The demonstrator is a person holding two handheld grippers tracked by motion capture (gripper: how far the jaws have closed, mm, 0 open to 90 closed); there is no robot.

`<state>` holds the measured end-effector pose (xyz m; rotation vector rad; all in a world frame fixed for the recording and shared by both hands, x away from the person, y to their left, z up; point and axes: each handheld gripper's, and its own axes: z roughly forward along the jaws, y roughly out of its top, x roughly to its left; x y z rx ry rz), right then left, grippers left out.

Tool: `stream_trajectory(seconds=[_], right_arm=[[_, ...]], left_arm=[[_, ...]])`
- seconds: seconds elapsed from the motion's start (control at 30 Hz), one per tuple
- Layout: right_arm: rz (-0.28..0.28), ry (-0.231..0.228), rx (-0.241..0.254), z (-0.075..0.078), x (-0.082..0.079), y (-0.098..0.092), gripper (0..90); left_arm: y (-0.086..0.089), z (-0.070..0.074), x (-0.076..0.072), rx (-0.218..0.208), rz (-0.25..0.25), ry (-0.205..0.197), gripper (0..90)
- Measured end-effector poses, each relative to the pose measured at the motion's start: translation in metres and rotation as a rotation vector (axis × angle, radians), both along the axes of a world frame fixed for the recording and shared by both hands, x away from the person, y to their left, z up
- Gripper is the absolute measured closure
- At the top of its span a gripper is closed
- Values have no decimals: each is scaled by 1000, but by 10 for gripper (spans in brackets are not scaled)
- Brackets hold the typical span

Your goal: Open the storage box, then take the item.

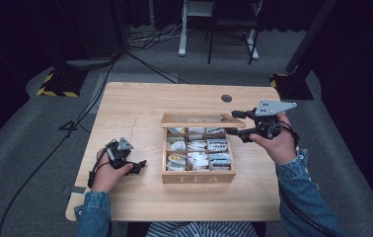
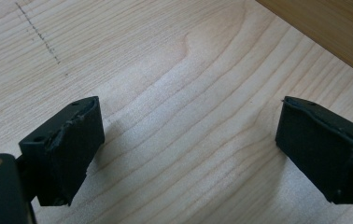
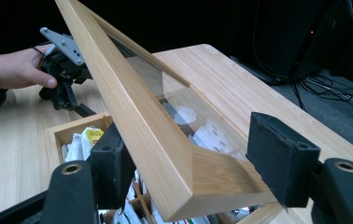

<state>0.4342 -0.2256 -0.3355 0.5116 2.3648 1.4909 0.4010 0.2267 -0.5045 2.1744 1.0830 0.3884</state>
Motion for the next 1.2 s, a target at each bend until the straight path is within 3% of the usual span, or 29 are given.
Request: stream_trajectory(seconds=[0.23,0.3,0.57,0.8,1.0,1.2], right_arm=[[-16,3,10,3,2,0,350],[-19,2,16,3,3,-1,354],[-44,-13,45,4,4,-5,365],[-58,-22,67,6,7,-8,373],[-51,-18,66,8,9,-8,374],[-48,-21,62,10,12,-6,374]], left_arm=[[1,0,-4,5,6,-7,97],[3,1,-5,-1,3,-13,162],[4,3,-8,-32,31,-16,210],[-3,25,-17,-30,12,-59,216],[-9,48,-33,-56,0,-81,222],[-22,64,-40,-50,-57,-90,231]])
